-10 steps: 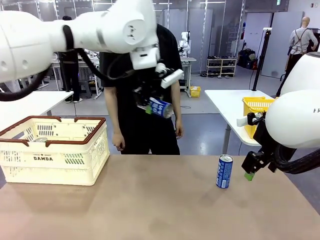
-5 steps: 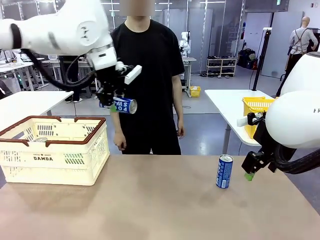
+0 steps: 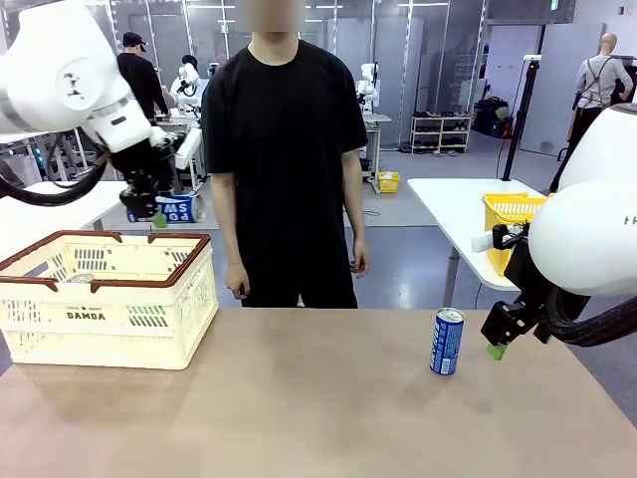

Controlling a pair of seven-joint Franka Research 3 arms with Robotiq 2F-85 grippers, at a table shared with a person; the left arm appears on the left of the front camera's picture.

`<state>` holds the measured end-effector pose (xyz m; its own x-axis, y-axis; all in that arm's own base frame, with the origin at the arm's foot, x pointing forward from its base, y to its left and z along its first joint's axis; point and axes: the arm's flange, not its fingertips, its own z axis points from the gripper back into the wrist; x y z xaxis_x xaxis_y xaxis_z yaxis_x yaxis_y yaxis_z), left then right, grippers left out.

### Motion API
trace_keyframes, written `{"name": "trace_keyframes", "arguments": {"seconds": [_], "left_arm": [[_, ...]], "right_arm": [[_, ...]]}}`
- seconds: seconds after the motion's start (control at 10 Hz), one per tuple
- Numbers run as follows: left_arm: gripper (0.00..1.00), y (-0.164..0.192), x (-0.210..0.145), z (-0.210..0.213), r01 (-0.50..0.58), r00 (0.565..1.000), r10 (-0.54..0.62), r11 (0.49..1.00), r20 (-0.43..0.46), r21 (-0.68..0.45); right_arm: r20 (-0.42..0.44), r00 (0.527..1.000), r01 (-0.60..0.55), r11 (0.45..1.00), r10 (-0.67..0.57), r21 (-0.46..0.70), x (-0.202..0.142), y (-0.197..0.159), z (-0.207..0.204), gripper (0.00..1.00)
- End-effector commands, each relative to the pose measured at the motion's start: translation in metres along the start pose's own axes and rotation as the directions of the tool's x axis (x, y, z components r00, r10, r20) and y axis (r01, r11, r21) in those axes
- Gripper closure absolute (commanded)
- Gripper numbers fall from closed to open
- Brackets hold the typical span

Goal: Place the drinks into the Shopping basket.
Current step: Pick up one drink and place it into the Shopping basket.

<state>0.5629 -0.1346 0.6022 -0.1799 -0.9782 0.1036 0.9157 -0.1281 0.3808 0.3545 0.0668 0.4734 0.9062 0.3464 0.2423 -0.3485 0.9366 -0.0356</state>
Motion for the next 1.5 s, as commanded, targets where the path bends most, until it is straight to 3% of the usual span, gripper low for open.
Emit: {"name": "trace_keyframes", "arguments": {"seconds": [0.0, 0.2, 0.3, 0.4, 0.9, 1.3, 1.4], "left_arm": [[0.43, -0.011, -0.019, 0.002, -0.047, 0.999, 0.048, 0.998, 0.020, -0.035], [0.43, -0.010, -0.042, 0.003, -0.060, 0.998, 0.061, 0.997, 0.016, -0.040], [0.43, -0.009, -0.044, 0.004, -0.019, 0.997, 0.021, 0.999, 0.077, -0.028], [0.43, -0.008, -0.039, -0.003, -0.063, 0.998, 0.062, 0.997, -0.021, -0.038], [0.43, -0.008, -0.040, -0.006, -0.053, 0.999, 0.053, 0.998, -0.001, -0.045], [0.43, 0.043, -0.085, -0.028, -0.126, 0.988, 0.114, 0.985, -0.107, -0.115], [0.43, 0.055, -0.099, -0.039, -0.119, 0.990, 0.106, 0.982, -0.095, -0.144]], "right_arm": [[-0.001, 1.000, -0.005, 1.000, 0.005, 0.006, 0.000, 0.000, 0.000, 0.07], [-0.001, 1.000, -0.005, 1.000, 0.005, 0.006, 0.000, 0.000, 0.000, 0.07], [-0.001, 1.000, -0.005, 1.000, 0.005, 0.006, 0.000, 0.000, 0.000, 0.07], [-0.001, 1.000, -0.005, 1.000, 0.005, 0.006, 0.000, 0.000, 0.000, 0.07], [-0.001, 1.000, -0.005, 1.000, 0.005, 0.006, 0.000, 0.000, 0.000, 0.07], [-0.001, 1.000, -0.005, 1.000, 0.005, 0.006, 0.000, 0.000, 0.000, 0.07], [-0.001, 1.000, -0.005, 1.000, 0.005, 0.006, 0.000, 0.000, 0.000, 0.07]]}}
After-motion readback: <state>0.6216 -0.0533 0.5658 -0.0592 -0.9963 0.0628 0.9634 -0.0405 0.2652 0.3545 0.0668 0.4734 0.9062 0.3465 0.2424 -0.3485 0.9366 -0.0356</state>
